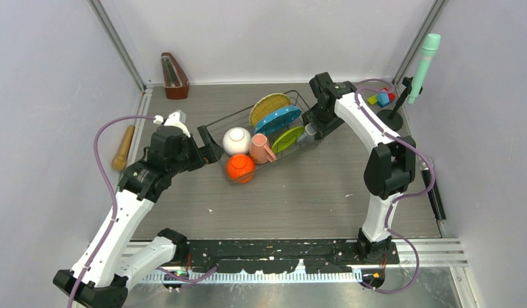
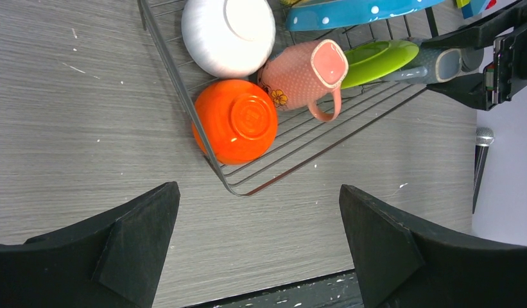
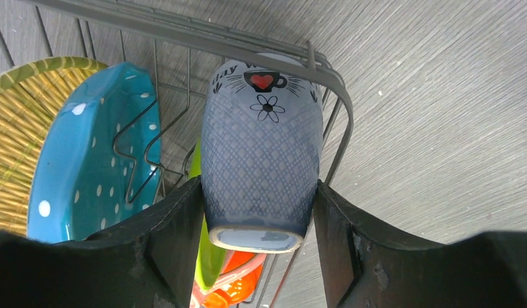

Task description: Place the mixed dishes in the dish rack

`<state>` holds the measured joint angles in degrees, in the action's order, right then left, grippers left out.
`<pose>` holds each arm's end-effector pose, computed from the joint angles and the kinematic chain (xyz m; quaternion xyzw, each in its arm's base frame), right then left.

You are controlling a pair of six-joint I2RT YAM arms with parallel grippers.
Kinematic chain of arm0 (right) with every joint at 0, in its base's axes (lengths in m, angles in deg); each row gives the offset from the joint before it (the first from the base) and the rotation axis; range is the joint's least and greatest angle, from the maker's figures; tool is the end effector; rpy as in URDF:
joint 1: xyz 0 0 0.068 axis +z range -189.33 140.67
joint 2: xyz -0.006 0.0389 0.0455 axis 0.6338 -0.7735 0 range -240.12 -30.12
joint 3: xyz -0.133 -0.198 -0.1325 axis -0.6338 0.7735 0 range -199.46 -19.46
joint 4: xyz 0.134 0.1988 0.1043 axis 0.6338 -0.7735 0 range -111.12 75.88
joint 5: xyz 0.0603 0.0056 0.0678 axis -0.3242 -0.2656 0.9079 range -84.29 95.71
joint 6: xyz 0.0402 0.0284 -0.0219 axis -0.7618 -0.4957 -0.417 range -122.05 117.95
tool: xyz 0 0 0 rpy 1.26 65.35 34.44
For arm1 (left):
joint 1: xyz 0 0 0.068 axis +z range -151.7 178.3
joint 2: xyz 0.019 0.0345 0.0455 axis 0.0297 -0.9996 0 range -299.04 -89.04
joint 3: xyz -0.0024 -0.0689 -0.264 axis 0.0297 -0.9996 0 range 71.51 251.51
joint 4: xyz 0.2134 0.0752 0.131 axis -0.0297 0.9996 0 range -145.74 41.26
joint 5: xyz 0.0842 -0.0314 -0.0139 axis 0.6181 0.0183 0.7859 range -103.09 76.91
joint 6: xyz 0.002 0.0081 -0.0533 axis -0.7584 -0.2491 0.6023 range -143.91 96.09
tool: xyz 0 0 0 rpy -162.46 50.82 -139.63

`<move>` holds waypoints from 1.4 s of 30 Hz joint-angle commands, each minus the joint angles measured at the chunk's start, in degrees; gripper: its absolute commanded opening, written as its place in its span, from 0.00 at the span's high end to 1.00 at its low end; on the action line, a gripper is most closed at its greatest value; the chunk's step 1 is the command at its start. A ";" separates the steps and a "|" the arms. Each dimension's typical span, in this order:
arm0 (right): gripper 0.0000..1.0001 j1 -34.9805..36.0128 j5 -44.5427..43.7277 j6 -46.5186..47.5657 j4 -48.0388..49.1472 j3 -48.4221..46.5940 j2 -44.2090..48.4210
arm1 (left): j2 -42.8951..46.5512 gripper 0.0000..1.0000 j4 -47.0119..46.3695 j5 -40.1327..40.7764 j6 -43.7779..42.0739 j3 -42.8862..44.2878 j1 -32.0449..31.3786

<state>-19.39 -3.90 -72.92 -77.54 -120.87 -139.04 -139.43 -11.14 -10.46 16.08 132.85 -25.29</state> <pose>0.3705 0.1281 0.2877 0.4351 0.8813 0.0596 0.1747 0.1584 -0.0673 0.3617 -0.1364 0.8707 -0.2315 0.4119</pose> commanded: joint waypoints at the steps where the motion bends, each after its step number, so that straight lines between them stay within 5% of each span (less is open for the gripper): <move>1: 1.00 -0.38 3.05 -3.10 3.38 1.59 -0.42 | 0.40 0.01 -1.03 0.91 -0.54 0.59 0.22; 5: 0.98 -1.36 4.61 -4.59 5.16 3.28 -1.00 | 0.34 0.01 -0.92 0.97 -0.36 0.56 0.22; 13: 0.72 -2.59 6.49 -7.53 8.60 6.22 1.14 | 0.47 0.01 -0.83 0.81 0.16 0.36 0.22; 17: 0.51 -3.36 8.35 -9.18 10.29 8.61 2.10 | 0.61 0.01 -0.86 0.58 0.51 0.21 0.22; 19: 0.33 -3.41 7.65 -8.94 10.36 8.79 2.54 | 0.61 0.01 -0.87 0.40 0.59 0.20 0.22; 27: 0.16 -3.51 6.08 -8.70 9.94 8.76 4.57 | 0.57 0.01 -0.82 0.02 1.10 0.13 0.22; 42: 0.14 -3.94 -2.67 -0.44 8.57 7.05 15.77 | 0.57 0.01 -1.49 0.61 -1.05 -0.31 0.22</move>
<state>-22.80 -1.19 -79.13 -69.36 -112.34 -129.80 -139.43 -11.16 -10.19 16.47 132.67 -25.29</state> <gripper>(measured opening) 0.861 0.989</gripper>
